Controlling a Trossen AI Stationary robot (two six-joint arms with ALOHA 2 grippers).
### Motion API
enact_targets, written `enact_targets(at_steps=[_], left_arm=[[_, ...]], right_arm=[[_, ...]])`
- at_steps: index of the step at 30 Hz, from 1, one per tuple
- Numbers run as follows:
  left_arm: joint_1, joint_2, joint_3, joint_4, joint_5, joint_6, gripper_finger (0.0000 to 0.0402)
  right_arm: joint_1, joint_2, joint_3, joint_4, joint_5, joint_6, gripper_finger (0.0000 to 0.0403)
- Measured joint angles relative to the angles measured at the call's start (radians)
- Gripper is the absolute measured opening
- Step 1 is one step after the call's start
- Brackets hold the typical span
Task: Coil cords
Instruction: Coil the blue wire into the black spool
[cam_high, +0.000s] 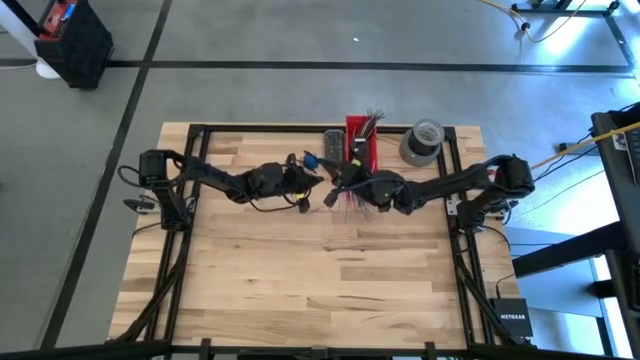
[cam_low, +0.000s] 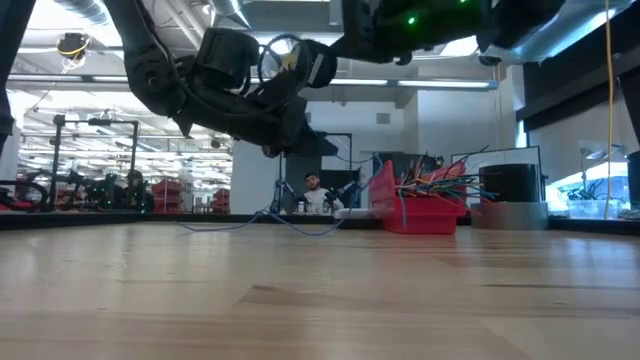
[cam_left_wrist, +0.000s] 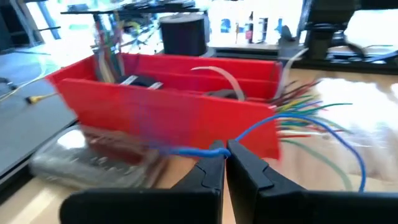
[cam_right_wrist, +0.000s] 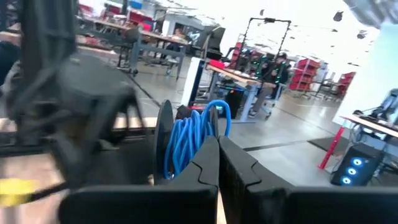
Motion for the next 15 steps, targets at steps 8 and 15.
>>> enact_targets(at_steps=[8,15], left_arm=[[-0.046,0.0,0.037,0.0,0.002,0.011,0.0004],[-0.079,-0.043,0.042,-0.101,0.001,0.11,0.0002]], right_arm=[[-0.023,0.063,0.0,0.029,0.076,-0.06,0.0001],[-0.021,0.064,0.0,0.027,0.179,-0.176,0.0001]])
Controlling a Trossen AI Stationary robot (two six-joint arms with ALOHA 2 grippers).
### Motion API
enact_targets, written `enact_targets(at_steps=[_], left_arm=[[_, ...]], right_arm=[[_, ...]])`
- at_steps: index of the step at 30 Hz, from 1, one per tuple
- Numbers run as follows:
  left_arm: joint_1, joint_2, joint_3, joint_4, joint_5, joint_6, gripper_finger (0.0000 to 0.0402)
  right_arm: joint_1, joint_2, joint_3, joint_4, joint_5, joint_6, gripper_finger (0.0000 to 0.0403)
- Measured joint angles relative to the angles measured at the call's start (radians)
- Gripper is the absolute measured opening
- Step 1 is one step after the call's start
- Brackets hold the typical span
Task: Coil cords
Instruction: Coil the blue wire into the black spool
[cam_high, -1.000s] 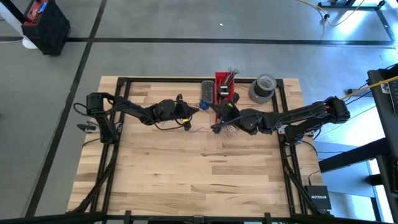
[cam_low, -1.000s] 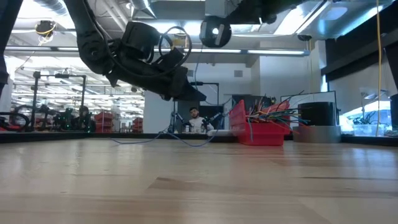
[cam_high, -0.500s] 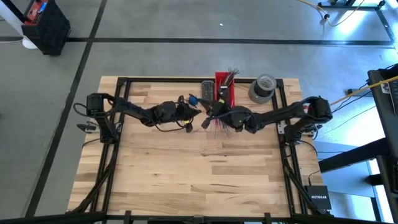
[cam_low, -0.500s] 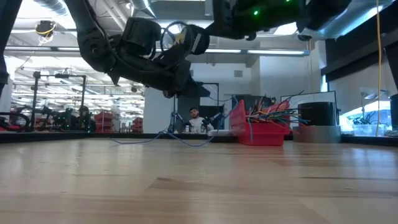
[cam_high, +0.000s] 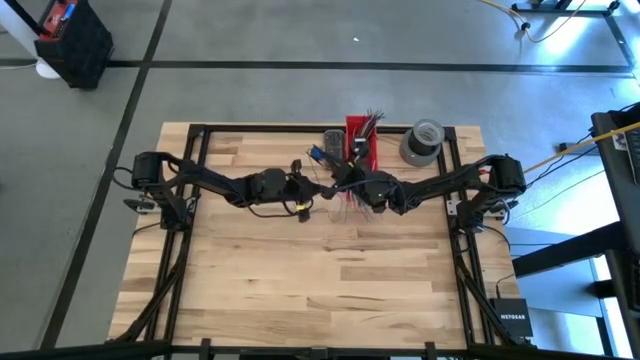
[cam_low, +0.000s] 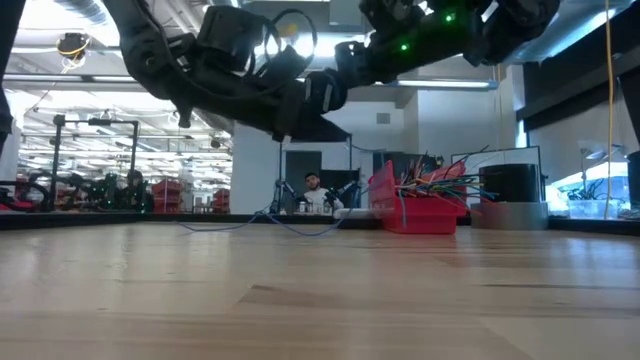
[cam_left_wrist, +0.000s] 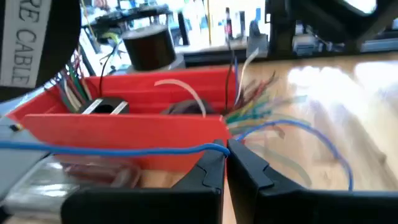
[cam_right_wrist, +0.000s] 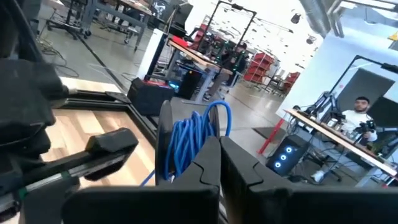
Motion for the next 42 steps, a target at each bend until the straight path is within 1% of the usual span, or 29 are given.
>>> enact_targets(at_steps=[3,5,7,10,13,16,18,19,21,23,26,28,30,32,36,42], left_arm=[[0.012,-0.018,0.0,-0.094,-0.02,0.027,0.0009],[0.026,-0.02,0.0,-0.167,-0.053,0.005,0.0019],[0.04,-0.02,0.0,-0.23,-0.072,-0.026,0.0036],[0.054,-0.025,0.008,-0.336,-0.076,-0.07,0.0074],[0.057,-0.073,0.06,-0.611,-0.075,-0.046,0.0112],[0.056,-0.143,0.144,-0.938,-0.073,-0.017,0.0136],[0.055,-0.196,0.177,-1.067,-0.074,-0.068,0.0141],[0.054,-0.224,0.18,-1.094,-0.074,-0.085,0.0141],[0.043,-0.294,0.175,-1.087,-0.08,-0.097,0.0138],[0.025,-0.359,0.152,-1.041,-0.09,-0.075,0.0132],[-0.01,-0.443,0.084,-0.85,-0.088,-0.02,0.0123],[-0.035,-0.48,0.036,-0.691,-0.074,0.015,0.0118],[-0.054,-0.496,-0.001,-0.589,-0.047,0.039,0.0114],[-0.066,-0.498,-0.023,-0.541,-0.027,0.043,0.0112],[-0.07,-0.488,-0.031,-0.53,-0.002,0.053,0.0111],[-0.071,-0.472,-0.031,-0.496,0.009,0.058,0.0111]], right_arm=[[0.013,-0.001,0.0,-0.004,0.007,-0.016,0.0001],[0.02,-0.001,0.0,-0.004,0.008,-0.032,0.0001],[0.026,-0.009,0.0,-0.007,0.011,-0.049,0.0001],[0.027,-0.038,0.0,-0.03,0.006,-0.055,0.0001],[0.026,-0.072,0.0,-0.104,0.007,-0.047,0.0001],[0.026,-0.109,0.0,-0.216,-0.005,-0.016,0.0001],[0.026,-0.137,0.0,-0.291,-0.049,0.008,0.0001],[0.026,-0.149,0.0,-0.329,-0.083,0.014,0.0001],[0.026,-0.17,0.0,-0.405,-0.181,0.017,0.0001],[0.026,-0.183,0.0,-0.471,-0.305,0.037,0.0001],[0.026,-0.187,0.0,-0.544,-0.498,0.074,0.0001],[0.026,-0.179,-0.001,-0.568,-0.562,0.089,0.0001],[0.026,-0.174,-0.001,-0.566,-0.576,0.092,0.0001],[0.025,-0.174,-0.001,-0.553,-0.575,0.092,0.0001],[0.025,-0.174,-0.001,-0.525,-0.571,0.092,0.0001],[0.025,-0.174,-0.001,-0.517,-0.603,0.099,0.0001]])
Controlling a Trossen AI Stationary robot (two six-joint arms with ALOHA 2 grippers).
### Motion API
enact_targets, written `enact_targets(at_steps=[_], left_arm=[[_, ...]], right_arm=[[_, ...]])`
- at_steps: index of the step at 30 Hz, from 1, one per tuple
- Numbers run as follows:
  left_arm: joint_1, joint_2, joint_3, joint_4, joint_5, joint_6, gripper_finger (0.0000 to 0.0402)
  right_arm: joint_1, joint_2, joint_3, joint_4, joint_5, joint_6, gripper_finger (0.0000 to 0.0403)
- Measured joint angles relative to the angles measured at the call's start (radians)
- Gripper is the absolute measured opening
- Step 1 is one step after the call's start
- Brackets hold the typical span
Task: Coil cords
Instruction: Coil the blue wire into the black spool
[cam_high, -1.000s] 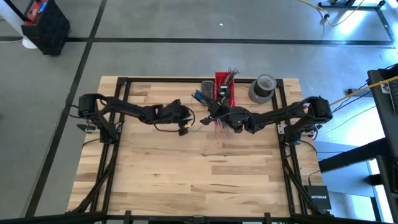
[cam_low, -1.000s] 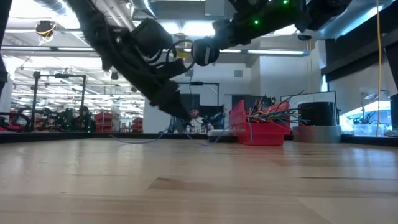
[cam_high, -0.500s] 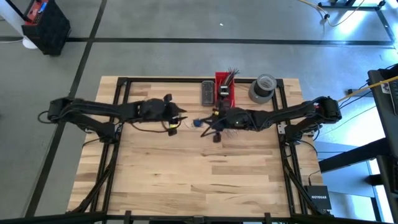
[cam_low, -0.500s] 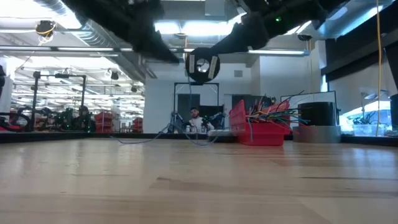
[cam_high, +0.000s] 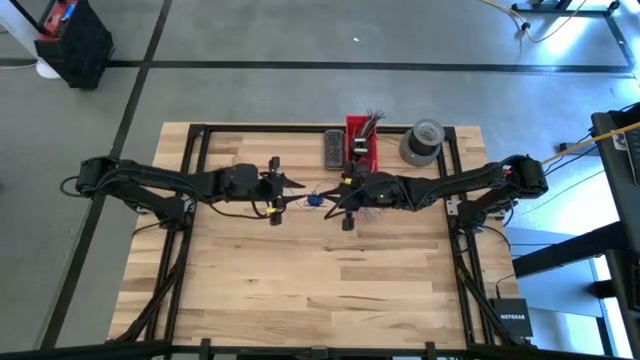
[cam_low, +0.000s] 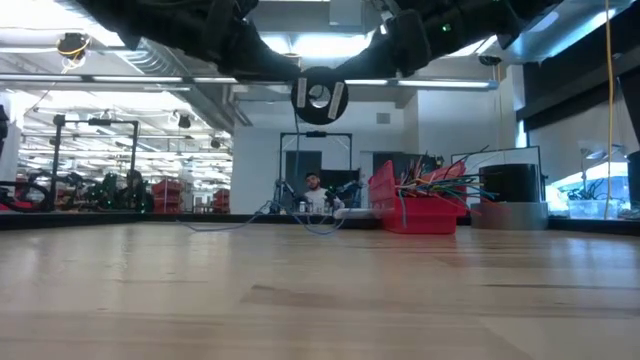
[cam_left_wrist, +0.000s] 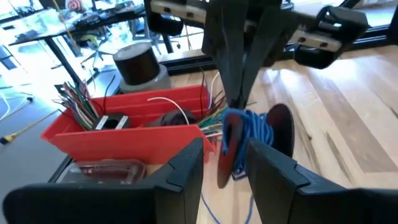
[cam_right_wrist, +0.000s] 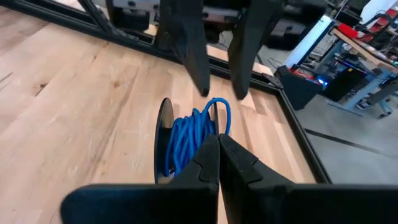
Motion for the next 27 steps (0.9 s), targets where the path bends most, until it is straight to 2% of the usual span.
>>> enact_targets(at_steps=[4,10,17,20,25,27], left_arm=[[0.0,0.017,0.0,-0.004,0.012,-0.012,0.0111],[0.0,0.059,0.0,0.102,0.028,-0.012,0.0111],[0.001,0.078,0.0,0.105,0.029,0.002,0.0108],[0.001,0.078,0.0,0.106,0.031,0.016,0.0089],[0.001,0.081,0.0,0.103,0.052,0.029,0.0019],[0.001,0.081,0.0,0.102,0.054,0.03,0.0007]], right_arm=[[0.0,0.0,0.0,0.008,-0.001,0.0,0.0001],[0.0,0.0,0.0,0.004,-0.002,0.0,0.0001],[0.0,0.002,0.0,0.004,-0.005,-0.001,0.0001],[0.0,0.002,0.0,0.006,-0.022,-0.001,0.0001],[0.0,0.002,0.0,0.015,-0.028,0.0,0.0002],[0.0,0.002,-0.001,0.019,-0.03,0.001,0.0009]])
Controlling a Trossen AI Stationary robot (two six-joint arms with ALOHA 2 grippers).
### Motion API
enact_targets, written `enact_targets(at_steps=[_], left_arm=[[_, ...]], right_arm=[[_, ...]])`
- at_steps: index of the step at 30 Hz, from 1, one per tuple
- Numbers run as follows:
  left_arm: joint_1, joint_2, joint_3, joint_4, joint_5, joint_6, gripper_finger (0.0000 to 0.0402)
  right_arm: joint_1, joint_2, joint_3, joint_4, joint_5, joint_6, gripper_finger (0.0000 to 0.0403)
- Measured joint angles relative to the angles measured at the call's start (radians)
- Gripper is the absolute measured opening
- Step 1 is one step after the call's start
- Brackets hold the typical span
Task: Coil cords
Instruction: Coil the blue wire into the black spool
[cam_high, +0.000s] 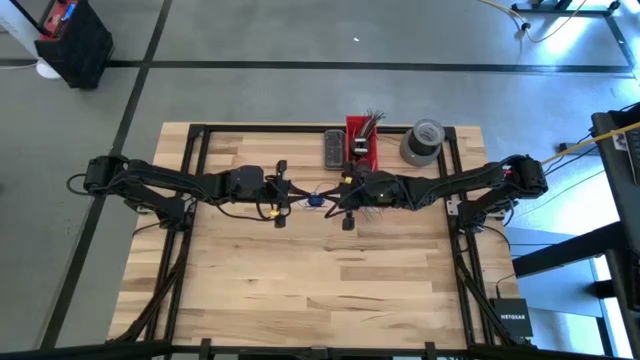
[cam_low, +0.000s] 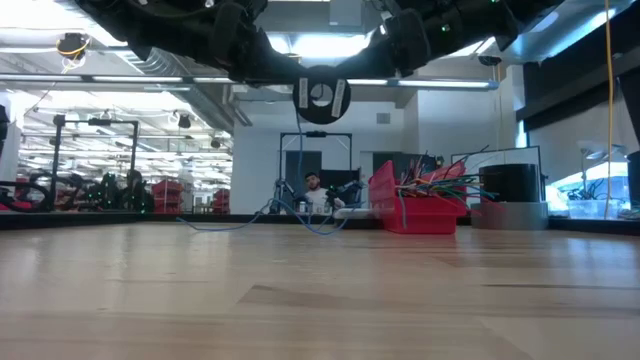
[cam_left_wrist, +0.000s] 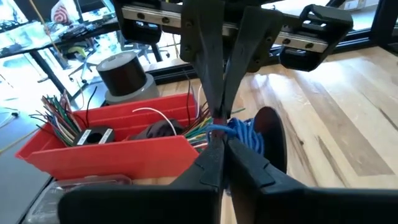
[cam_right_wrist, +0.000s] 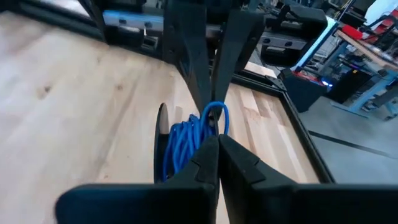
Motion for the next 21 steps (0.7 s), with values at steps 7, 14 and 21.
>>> enact_targets(at_steps=[7,14,21], left_arm=[[0.0,-0.019,0.0,-0.011,-0.048,0.016,0.0003],[-0.043,-0.108,0.0,-0.026,-0.223,-0.002,0.0001],[-0.109,-0.14,0.001,0.097,-0.334,-0.008,0.0001]], right_arm=[[0.016,-0.062,0.008,-0.063,0.107,0.047,0.0057],[0.106,-0.212,0.047,-0.363,0.281,0.157,0.0111],[0.119,-0.052,-0.089,-0.07,0.245,0.215,0.0119]])
